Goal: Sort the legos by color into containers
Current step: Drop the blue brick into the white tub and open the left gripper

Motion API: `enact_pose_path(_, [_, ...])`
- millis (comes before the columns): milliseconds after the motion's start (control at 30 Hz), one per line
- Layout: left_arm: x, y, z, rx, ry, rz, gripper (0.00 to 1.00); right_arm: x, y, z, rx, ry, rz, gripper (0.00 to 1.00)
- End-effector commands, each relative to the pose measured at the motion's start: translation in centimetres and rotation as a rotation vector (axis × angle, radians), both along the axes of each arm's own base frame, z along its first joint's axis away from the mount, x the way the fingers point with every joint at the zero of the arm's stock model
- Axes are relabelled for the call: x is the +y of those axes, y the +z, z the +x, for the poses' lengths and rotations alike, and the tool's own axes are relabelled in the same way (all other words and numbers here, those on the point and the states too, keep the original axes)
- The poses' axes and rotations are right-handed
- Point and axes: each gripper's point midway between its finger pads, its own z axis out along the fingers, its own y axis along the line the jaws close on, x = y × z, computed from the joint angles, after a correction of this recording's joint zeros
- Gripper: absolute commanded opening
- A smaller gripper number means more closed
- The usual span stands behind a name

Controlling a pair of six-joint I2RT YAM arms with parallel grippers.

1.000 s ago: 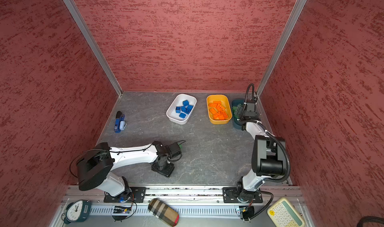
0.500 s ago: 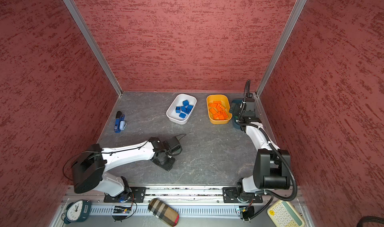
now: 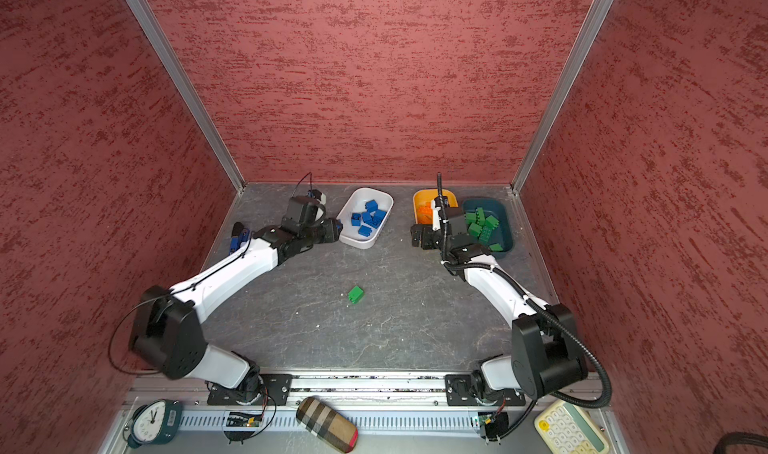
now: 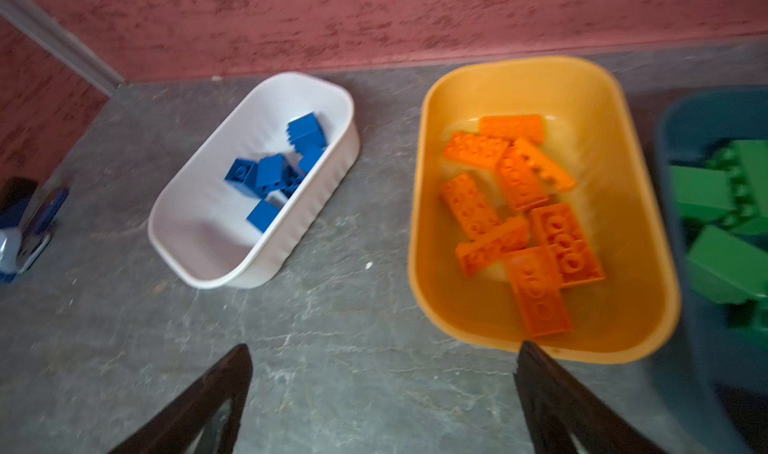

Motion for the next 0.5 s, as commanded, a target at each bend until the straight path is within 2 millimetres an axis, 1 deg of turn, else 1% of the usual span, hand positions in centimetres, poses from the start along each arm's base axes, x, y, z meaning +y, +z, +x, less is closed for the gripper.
enact_pose_path(0, [-2.1,0.4,3.9,-0.004,-0.048,-0.026,0.25,2.8,-2.2,-1.9,0.075,0.081,-0.031,0.99])
enact_pose_path(133, [-3.7,-1.6,6.8,0.066,-0.083,-0.039,0.25,5.4,-3.8,-4.4,0.117,0.165,-0.043,0.99])
enact_pose_path(200, [-4.2,-2.5,8.0,0.082,-0.091,-0.035,0.26,6.5,-4.1,-5.3,0.124,0.209,-0.045,0.99])
enact_pose_path(233, [-4.4,-2.8,8.7,0.084,-0.094,-0.029,0.27,7.0,-5.0,-5.5,0.144,0.222,-0.056,0.99])
enact_pose_path(267, [-4.4,-3.1,9.4,0.090,-0.091,-0.025,0.27,7.3,-5.3,-5.8,0.152,0.234,-0.062,0.99])
enact_pose_path(367, [-5.1,-3.9,10.7,0.123,-0.103,-0.023,0.28,7.9,-5.5,-5.9,0.153,0.243,-0.075,0.99])
enact_pose_path(400, [-5.4,-4.5,10.9,0.140,-0.113,-0.024,0.29,7.9,-5.5,-5.8,0.147,0.238,-0.081,0.99])
enact_pose_path(467, [-6.0,-5.1,10.9,0.163,-0.127,0.000,0.31,7.6,-5.5,-5.5,0.143,0.216,-0.094,0.99])
